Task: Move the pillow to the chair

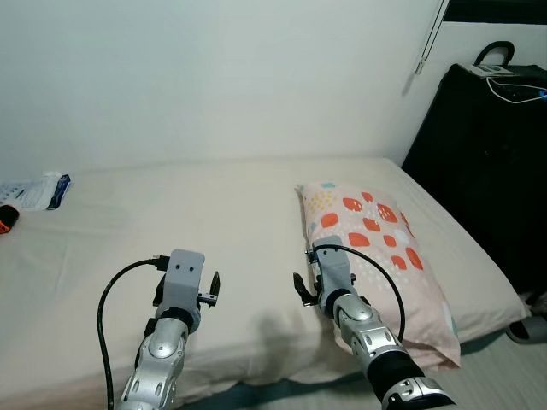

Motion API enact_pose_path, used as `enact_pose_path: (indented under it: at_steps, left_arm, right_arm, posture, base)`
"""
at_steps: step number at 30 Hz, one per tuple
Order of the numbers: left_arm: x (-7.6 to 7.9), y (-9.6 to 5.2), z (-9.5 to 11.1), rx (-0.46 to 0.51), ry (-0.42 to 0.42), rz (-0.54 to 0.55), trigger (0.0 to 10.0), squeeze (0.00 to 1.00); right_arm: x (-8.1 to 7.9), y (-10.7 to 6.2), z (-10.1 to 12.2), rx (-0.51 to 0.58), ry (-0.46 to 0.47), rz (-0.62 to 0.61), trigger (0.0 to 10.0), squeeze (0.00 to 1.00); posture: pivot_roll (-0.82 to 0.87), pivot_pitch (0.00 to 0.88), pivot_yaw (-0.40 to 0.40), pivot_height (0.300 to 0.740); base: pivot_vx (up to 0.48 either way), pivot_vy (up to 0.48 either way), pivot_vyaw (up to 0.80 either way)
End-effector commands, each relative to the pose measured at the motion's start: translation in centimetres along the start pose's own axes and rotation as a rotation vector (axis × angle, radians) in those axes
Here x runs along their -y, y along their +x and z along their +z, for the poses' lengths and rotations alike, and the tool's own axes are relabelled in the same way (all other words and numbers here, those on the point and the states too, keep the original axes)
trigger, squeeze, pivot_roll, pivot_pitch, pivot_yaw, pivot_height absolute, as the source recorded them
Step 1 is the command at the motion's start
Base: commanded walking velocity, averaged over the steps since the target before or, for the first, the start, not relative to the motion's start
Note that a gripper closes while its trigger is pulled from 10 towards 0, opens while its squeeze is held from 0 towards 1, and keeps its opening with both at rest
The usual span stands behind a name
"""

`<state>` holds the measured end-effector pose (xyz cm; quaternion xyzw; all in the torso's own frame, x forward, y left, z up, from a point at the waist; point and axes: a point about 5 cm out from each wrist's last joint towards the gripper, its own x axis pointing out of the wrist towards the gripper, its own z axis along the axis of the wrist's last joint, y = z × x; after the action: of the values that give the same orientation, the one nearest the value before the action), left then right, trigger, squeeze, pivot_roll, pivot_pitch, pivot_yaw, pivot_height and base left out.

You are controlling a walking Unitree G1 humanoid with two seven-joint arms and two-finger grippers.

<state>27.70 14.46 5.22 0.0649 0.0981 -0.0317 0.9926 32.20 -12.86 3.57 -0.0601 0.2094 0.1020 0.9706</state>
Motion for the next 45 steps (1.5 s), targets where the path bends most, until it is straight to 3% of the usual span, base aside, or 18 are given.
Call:
enact_pose_path:
  at_steps: [1,31,45]
  left_arm:
    - [0.35,-0.19,-0.02,0.007,-0.013,-0.013,10.0,0.00]
    - [-0.05,-0.44,0.08,0.005,0.013,-0.036,10.0,0.00]
    - [0.29,-0.47,0.32,0.010,0.028,-0.065,10.0,0.00]
  right_arm:
    - [0.05,-0.11,-0.24,0.000,0.018,-0.003,10.0,0.00]
    - [-0.46,-0.21,-0.63,-0.001,0.040,-0.008,10.0,0.00]
    - [-0.47,-0.19,-0.63,-0.001,0.044,-0.009,10.0,0.00]
  posture:
    - [0.05,0.000,-0.095,0.702]
    - [0.07,0.000,-0.071,0.702]
    - [0.07,0.000,-0.072,0.702]
  base:
    - [-0.341,0.000,0.00]
    - [-0.297,0.000,0.00]
    - [0.000,0.000,0.00]
